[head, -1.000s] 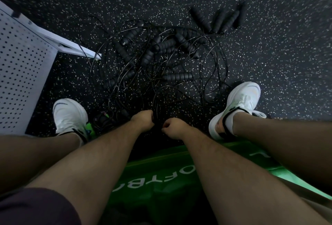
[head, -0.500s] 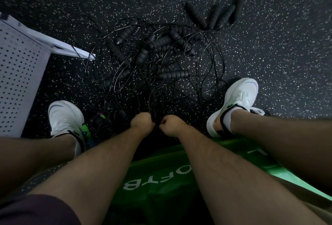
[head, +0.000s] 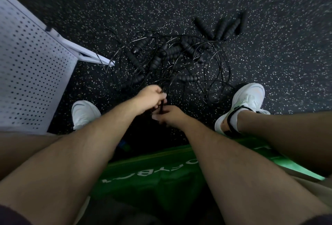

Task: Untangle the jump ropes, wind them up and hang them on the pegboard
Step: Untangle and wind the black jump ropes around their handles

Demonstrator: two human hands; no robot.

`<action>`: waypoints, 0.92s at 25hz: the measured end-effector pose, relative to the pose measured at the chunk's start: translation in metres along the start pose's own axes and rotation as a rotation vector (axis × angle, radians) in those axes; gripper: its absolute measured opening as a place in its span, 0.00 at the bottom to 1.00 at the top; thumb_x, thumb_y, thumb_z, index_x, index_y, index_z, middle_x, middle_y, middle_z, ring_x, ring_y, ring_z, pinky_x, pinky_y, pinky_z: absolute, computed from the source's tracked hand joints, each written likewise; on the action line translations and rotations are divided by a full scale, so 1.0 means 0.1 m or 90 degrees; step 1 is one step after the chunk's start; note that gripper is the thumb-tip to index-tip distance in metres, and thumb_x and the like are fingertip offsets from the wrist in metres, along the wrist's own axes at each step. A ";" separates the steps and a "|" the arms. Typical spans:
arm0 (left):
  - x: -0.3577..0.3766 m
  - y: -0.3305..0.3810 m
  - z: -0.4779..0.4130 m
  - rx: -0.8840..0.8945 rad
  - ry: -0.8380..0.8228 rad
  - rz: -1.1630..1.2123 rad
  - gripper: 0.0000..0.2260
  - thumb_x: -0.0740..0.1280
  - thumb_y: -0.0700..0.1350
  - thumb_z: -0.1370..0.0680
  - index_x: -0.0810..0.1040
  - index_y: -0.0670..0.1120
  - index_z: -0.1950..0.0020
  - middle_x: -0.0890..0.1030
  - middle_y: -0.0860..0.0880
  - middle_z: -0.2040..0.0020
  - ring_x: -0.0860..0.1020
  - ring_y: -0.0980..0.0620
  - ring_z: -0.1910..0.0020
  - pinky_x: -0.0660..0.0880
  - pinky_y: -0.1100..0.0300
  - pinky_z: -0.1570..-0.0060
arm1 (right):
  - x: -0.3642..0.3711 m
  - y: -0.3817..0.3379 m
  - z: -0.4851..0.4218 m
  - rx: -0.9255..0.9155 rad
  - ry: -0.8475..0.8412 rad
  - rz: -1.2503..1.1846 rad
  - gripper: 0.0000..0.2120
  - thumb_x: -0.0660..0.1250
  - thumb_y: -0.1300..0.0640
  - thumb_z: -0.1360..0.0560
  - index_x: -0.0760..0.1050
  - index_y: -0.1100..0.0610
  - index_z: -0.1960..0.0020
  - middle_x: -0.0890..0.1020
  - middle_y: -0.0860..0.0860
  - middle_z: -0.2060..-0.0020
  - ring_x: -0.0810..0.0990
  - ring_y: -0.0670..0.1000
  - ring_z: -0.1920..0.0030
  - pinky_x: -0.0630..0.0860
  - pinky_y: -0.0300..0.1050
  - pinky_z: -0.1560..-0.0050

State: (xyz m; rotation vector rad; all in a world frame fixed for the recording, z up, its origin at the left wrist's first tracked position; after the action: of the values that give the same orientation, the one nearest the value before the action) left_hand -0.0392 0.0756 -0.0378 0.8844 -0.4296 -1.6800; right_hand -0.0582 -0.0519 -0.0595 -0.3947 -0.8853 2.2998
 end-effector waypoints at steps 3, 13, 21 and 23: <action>-0.23 0.43 0.18 0.051 0.050 0.100 0.07 0.66 0.41 0.18 0.78 0.44 0.56 0.84 0.51 0.62 0.73 0.54 0.67 0.72 0.60 0.68 | 0.02 -0.37 0.07 -0.068 0.058 -0.012 0.09 0.64 0.57 0.17 0.78 0.63 0.48 0.85 0.63 0.49 0.76 0.48 0.67 0.72 0.37 0.70; -0.80 0.54 0.70 0.106 0.065 0.031 0.26 0.61 0.67 0.23 0.77 0.55 0.31 0.74 0.53 0.30 0.69 0.53 0.29 0.64 0.50 0.29 | -0.39 -1.78 0.75 -0.254 0.127 0.040 0.15 0.58 0.55 0.15 0.76 0.64 0.52 0.86 0.56 0.61 0.78 0.50 0.69 0.80 0.47 0.63; -0.55 0.63 1.03 0.192 -0.077 0.041 0.11 0.66 0.42 0.28 0.84 0.45 0.48 0.87 0.44 0.50 0.83 0.48 0.45 0.71 0.50 0.35 | -0.65 -2.28 1.26 -0.293 0.205 -0.057 0.15 0.61 0.51 0.16 0.76 0.62 0.52 0.85 0.52 0.65 0.75 0.50 0.73 0.75 0.46 0.66; -0.67 0.69 1.04 0.188 -0.013 0.072 0.07 0.66 0.41 0.19 0.84 0.46 0.51 0.87 0.44 0.53 0.84 0.45 0.47 0.74 0.50 0.38 | -0.73 -2.43 1.42 -0.311 0.212 -0.055 0.14 0.61 0.51 0.16 0.75 0.61 0.51 0.85 0.51 0.66 0.76 0.50 0.71 0.76 0.48 0.64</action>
State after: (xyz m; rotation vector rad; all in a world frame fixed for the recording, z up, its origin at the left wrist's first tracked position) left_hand -0.0642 0.1005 0.0991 1.0376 -0.7420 -1.5464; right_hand 0.0400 -0.0303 0.2136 -0.8997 -1.2541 1.8459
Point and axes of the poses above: each hand's wrist, its own z-axis away from the middle knuckle, its own x-axis out of the palm, y = z × x, the point moved 6 cm from there along -z, towards the middle knuckle
